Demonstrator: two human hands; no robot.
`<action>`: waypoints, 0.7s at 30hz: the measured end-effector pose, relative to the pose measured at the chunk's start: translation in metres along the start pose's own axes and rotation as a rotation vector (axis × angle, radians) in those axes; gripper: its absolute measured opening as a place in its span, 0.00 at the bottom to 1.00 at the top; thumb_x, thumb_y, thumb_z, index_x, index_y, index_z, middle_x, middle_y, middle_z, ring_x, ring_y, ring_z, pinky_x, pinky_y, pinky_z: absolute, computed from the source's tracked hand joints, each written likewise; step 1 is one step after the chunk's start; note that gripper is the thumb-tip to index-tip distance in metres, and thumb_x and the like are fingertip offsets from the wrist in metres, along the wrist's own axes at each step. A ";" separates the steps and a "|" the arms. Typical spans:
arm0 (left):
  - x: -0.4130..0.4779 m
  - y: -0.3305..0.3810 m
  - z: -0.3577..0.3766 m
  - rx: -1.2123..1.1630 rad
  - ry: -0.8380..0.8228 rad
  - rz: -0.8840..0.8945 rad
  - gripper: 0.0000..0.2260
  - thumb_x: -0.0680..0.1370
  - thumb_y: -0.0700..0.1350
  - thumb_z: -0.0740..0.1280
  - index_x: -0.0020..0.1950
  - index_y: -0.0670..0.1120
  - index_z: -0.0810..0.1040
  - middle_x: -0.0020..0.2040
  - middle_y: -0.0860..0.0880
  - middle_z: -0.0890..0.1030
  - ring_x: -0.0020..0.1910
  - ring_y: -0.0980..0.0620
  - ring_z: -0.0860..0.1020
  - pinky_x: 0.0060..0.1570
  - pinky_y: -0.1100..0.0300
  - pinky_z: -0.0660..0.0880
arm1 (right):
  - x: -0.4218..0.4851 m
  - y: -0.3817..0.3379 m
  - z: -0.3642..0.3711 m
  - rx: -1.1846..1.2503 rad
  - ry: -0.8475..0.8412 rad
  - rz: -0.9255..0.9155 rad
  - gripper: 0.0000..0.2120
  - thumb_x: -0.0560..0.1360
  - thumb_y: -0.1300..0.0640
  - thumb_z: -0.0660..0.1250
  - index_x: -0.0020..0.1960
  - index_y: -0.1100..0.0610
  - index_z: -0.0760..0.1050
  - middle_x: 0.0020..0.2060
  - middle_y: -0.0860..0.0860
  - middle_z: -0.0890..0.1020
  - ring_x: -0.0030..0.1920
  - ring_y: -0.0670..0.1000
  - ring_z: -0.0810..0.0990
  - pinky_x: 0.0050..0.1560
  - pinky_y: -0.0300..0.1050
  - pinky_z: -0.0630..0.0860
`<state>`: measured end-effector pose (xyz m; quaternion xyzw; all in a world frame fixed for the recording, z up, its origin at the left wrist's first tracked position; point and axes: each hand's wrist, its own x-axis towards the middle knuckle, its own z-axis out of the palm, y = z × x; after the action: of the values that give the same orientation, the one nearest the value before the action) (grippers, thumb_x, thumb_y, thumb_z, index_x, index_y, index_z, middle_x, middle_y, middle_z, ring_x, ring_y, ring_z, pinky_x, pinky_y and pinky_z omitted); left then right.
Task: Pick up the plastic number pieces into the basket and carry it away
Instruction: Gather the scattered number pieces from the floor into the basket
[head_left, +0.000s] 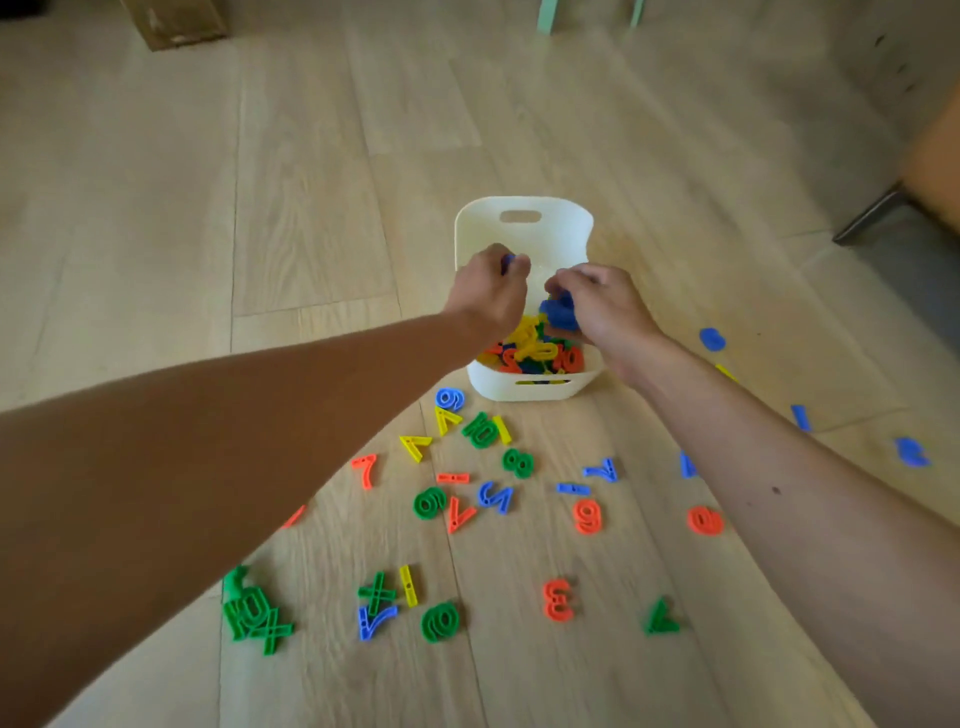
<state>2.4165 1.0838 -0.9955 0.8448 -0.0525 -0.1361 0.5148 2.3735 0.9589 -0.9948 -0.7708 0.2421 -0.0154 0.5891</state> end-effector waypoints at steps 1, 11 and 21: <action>0.001 0.001 0.000 -0.008 -0.014 -0.017 0.13 0.80 0.48 0.57 0.50 0.41 0.77 0.42 0.45 0.77 0.41 0.44 0.73 0.42 0.54 0.70 | 0.001 0.001 -0.001 0.015 -0.027 0.020 0.10 0.78 0.56 0.62 0.47 0.60 0.80 0.45 0.53 0.81 0.45 0.54 0.84 0.48 0.51 0.84; -0.024 0.015 -0.029 0.016 0.008 0.027 0.13 0.79 0.45 0.59 0.53 0.39 0.80 0.44 0.46 0.78 0.40 0.49 0.74 0.40 0.58 0.70 | -0.026 -0.005 -0.009 -0.004 0.096 -0.149 0.10 0.71 0.49 0.63 0.41 0.50 0.82 0.46 0.45 0.85 0.51 0.47 0.82 0.58 0.57 0.79; -0.118 -0.016 -0.175 0.183 -0.009 -0.015 0.12 0.72 0.53 0.61 0.45 0.51 0.82 0.49 0.50 0.83 0.54 0.46 0.81 0.58 0.48 0.78 | -0.130 -0.016 0.091 0.139 -0.299 -0.257 0.04 0.73 0.55 0.64 0.44 0.52 0.78 0.43 0.52 0.82 0.41 0.50 0.84 0.38 0.44 0.77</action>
<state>2.3524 1.2683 -0.9129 0.8882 -0.0606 -0.1383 0.4340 2.2927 1.0946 -0.9745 -0.7465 0.0501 0.0073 0.6635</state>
